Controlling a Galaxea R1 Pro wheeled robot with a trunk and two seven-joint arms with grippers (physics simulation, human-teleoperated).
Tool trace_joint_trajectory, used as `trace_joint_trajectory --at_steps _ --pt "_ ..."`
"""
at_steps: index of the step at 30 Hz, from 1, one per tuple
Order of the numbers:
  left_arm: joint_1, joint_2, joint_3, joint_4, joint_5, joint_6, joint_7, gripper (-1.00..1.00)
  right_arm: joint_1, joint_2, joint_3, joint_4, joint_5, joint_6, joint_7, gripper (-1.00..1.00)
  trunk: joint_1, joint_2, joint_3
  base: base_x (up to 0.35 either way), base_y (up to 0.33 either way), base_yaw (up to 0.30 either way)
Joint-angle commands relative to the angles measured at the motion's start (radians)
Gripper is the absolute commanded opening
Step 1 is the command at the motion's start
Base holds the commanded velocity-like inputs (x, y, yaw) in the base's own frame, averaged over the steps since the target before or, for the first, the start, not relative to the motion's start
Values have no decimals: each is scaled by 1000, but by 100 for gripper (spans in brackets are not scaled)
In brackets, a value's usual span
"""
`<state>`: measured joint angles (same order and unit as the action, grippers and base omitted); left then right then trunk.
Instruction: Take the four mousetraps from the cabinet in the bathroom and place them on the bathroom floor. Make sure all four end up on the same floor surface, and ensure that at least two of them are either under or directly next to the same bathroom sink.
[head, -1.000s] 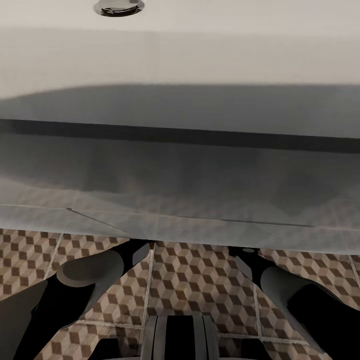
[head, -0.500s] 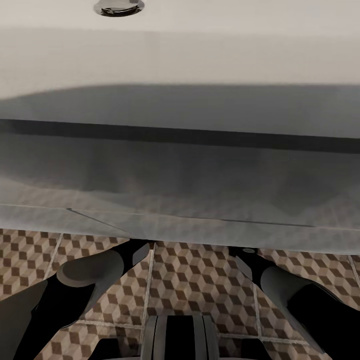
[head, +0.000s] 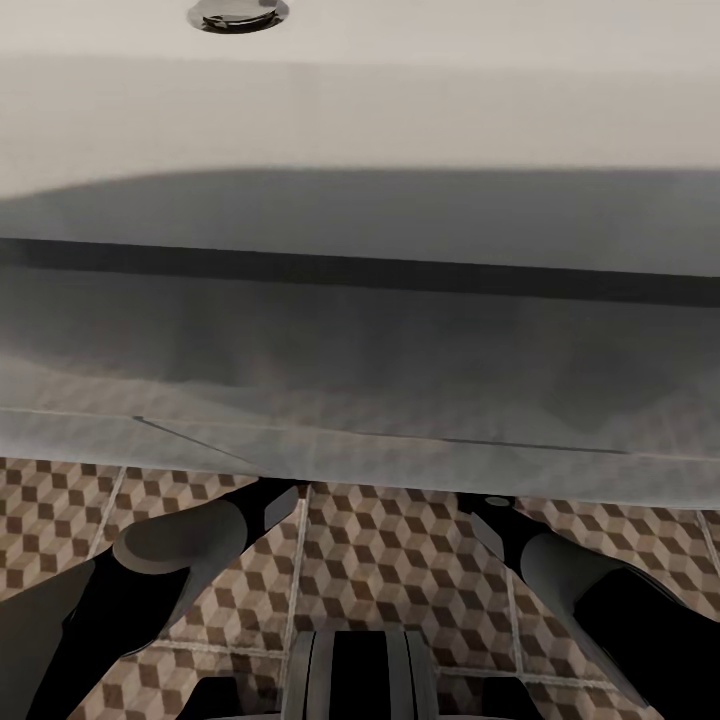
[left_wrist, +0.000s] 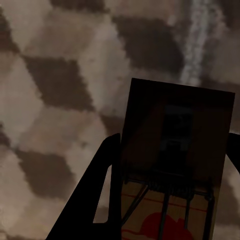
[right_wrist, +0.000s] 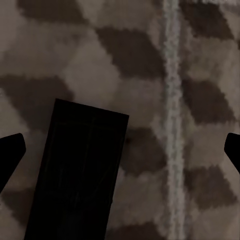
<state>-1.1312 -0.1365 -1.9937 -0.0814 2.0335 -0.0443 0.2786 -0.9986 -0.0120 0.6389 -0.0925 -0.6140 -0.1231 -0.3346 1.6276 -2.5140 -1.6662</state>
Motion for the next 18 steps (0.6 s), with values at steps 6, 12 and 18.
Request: trace_joint_trajectory --at_steps 6,12,18 --pt "-1 3 -8 0 8 -4 8 -100 0 1 9 -1 -10 -3 -3 100 0 0 0 0 0 0" --pt "-1 8 -8 3 9 -3 9 -100 0 0 10 -1 -10 -3 -3 100 0 0 0 0 0 0" --pt "-1 10 -8 5 10 -3 10 -100 0 -1 9 -1 -10 -4 -3 100 0 0 0 0 0 0"
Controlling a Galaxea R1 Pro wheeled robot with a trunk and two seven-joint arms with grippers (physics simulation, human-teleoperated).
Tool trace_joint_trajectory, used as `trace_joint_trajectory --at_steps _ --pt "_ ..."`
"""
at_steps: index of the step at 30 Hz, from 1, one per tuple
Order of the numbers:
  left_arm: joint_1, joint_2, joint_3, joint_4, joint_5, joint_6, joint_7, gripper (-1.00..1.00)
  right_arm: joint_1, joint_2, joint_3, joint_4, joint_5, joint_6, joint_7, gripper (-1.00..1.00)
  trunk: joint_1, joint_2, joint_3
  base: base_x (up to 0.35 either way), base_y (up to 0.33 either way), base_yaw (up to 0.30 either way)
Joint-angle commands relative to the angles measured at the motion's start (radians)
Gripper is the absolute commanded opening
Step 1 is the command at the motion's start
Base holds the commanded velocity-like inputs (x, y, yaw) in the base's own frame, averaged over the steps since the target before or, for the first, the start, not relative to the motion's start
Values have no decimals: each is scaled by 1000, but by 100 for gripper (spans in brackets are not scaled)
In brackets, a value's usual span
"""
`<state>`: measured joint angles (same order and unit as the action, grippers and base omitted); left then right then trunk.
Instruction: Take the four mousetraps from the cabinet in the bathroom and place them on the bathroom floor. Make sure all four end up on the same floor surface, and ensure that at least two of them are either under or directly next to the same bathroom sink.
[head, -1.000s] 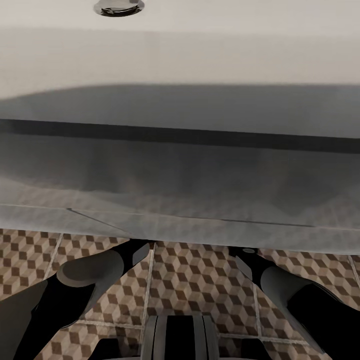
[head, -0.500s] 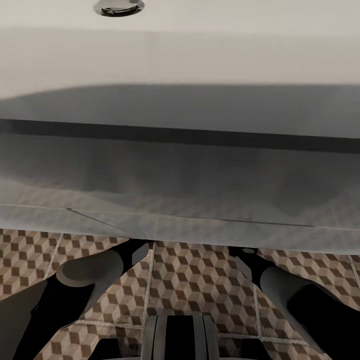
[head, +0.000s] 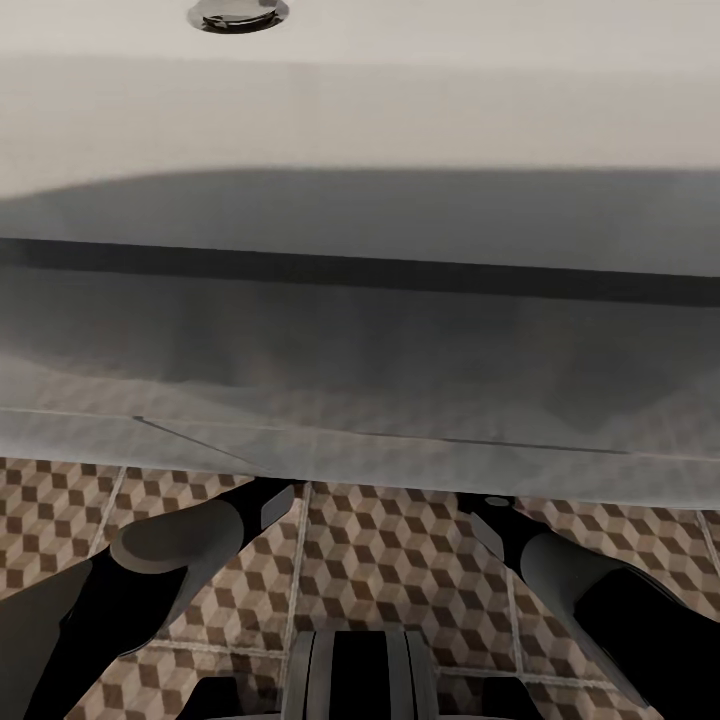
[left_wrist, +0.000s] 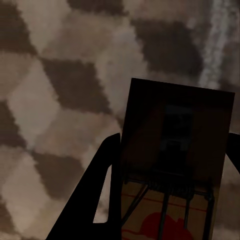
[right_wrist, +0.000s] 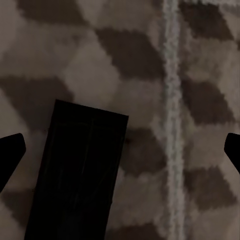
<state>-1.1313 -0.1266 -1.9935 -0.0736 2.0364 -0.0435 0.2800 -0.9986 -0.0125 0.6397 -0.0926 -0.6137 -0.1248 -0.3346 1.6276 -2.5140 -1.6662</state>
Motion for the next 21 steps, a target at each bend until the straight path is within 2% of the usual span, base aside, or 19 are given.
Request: trace_joint_trajectory --at_steps 1,21 --pt "-1 1 -8 -3 7 -4 8 -100 0 -1 8 -1 -11 -3 -3 100 0 0 0 0 0 0" --pt "-1 1 -7 -3 7 -4 8 -100 0 2 9 -1 -11 -27 -3 100 0 0 -9 0 0 0"
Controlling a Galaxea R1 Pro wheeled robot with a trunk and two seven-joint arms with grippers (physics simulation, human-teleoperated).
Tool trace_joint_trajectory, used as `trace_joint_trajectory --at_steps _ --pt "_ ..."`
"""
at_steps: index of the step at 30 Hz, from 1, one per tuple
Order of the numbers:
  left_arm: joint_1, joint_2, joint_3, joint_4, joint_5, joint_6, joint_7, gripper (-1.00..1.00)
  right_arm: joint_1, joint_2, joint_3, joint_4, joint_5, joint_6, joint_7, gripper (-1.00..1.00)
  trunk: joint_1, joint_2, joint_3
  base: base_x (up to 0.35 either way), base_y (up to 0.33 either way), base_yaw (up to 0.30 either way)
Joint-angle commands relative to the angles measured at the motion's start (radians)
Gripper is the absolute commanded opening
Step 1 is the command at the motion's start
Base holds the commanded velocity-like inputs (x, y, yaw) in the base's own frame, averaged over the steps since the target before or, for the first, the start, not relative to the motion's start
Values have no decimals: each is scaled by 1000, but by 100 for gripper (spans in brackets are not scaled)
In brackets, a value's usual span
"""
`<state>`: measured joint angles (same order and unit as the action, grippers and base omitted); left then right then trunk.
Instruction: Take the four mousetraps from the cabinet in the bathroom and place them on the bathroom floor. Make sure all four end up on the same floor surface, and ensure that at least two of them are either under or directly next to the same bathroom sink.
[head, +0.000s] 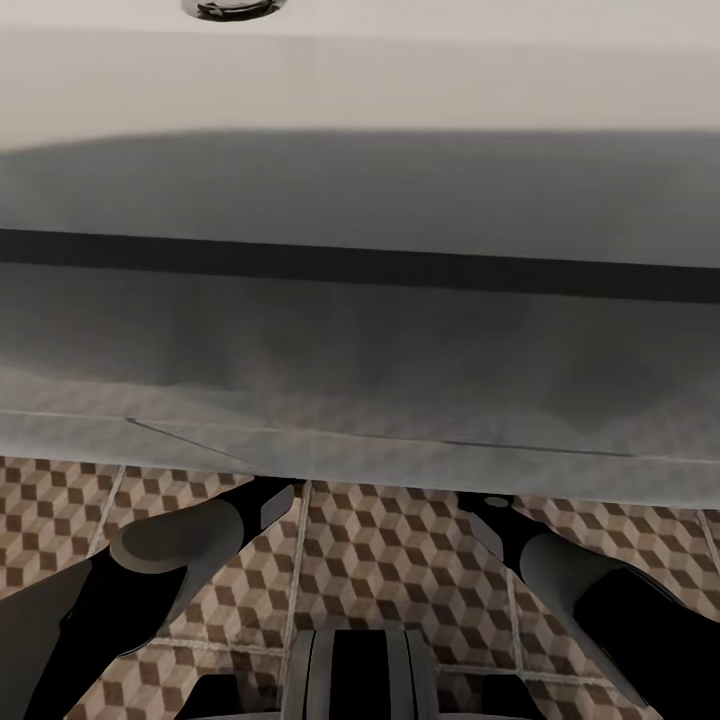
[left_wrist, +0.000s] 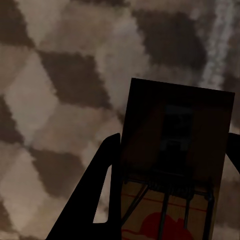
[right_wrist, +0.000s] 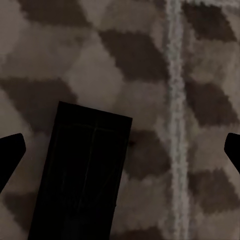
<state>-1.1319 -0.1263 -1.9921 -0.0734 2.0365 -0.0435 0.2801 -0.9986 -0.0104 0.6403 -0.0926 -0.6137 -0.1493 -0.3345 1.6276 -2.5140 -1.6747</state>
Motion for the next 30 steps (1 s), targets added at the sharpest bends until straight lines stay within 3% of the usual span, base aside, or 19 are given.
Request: trace_joint_trajectory --at_steps 1,30 --pt "-1 1 -8 -3 7 -4 8 -100 0 0 9 -1 -11 -2 -3 100 0 0 -1 0 0 0" --pt "0 1 -8 -3 7 -4 8 -100 1 0 9 -1 -11 -2 -4 100 0 0 -1 0 0 0"
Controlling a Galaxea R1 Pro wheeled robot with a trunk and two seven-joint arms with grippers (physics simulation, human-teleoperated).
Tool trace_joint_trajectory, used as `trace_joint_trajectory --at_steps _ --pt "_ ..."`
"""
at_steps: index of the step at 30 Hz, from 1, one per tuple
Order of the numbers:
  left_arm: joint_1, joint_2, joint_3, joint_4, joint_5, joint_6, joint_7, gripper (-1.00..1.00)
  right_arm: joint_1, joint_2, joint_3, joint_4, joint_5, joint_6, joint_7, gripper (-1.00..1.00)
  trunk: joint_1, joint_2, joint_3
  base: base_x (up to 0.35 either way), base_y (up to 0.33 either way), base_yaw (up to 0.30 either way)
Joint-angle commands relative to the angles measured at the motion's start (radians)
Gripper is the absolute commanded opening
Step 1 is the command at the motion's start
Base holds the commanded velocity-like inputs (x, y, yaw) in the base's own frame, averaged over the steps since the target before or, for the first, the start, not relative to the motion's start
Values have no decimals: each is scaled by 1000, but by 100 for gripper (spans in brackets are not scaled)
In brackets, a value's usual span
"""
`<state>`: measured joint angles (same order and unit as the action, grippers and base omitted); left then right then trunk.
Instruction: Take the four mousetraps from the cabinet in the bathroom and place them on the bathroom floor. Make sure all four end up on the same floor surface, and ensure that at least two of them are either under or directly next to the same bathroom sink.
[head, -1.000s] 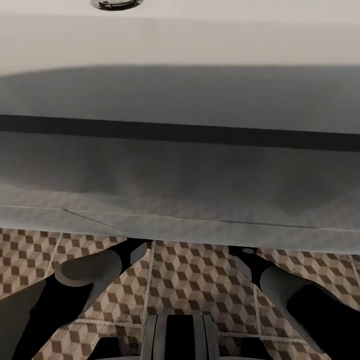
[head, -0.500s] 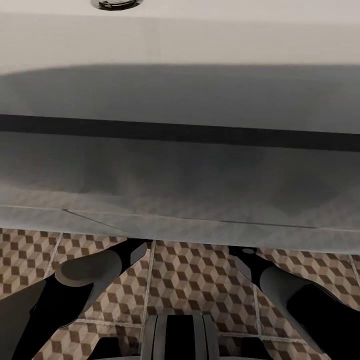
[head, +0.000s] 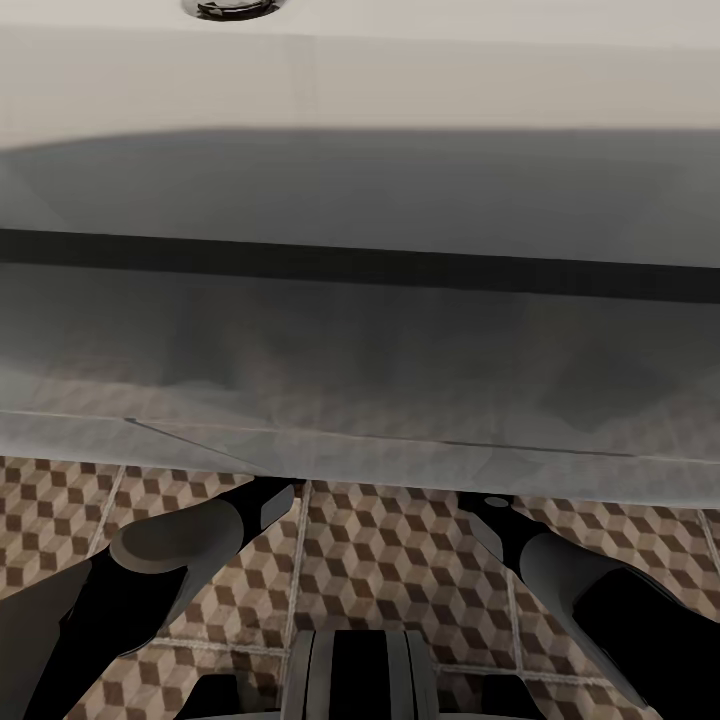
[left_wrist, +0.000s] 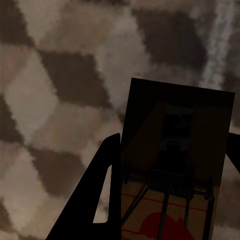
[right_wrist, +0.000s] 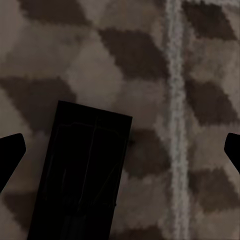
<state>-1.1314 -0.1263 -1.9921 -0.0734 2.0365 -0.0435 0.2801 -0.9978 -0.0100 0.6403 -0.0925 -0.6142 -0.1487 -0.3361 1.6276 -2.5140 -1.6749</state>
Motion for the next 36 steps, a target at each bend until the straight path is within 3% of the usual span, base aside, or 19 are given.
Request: trace_joint_trajectory --at_steps 1,19,20,36 --pt "-1 1 -8 -3 7 -4 8 -100 0 0 9 -1 -11 -2 -3 100 0 0 0 0 0 0" --pt "-1 1 -8 15 7 -4 8 -100 0 -1 8 -1 -10 -3 -3 100 0 0 0 0 0 0" --pt "-1 1 -8 18 7 -4 8 100 0 -1 8 -1 -10 -3 -3 100 0 0 0 0 0 0" --pt "-1 1 -7 29 7 -5 8 100 1 -1 7 -1 -10 -3 -3 100 0 0 0 0 0 0"
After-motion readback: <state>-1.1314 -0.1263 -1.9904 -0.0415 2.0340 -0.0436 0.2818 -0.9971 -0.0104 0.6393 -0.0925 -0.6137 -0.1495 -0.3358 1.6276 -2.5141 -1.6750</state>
